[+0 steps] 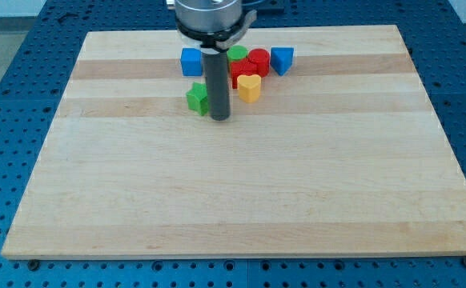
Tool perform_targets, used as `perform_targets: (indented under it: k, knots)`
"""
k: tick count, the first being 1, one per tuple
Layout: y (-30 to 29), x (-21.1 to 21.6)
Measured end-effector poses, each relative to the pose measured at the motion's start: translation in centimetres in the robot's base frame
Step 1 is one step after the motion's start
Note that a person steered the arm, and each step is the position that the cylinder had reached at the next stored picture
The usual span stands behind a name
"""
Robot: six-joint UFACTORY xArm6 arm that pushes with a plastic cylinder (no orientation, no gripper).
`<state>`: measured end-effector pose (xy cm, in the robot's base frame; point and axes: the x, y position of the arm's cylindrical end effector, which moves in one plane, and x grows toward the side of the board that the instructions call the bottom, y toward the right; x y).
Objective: Slide the green star to the center left
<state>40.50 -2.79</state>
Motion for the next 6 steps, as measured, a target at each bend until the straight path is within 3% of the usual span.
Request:
perform_targets:
  k: [2, 4, 6]
  knots:
    - [-0.1, -2.4]
    - [-9.9, -2.4]
    - [-12.6, -4.4]
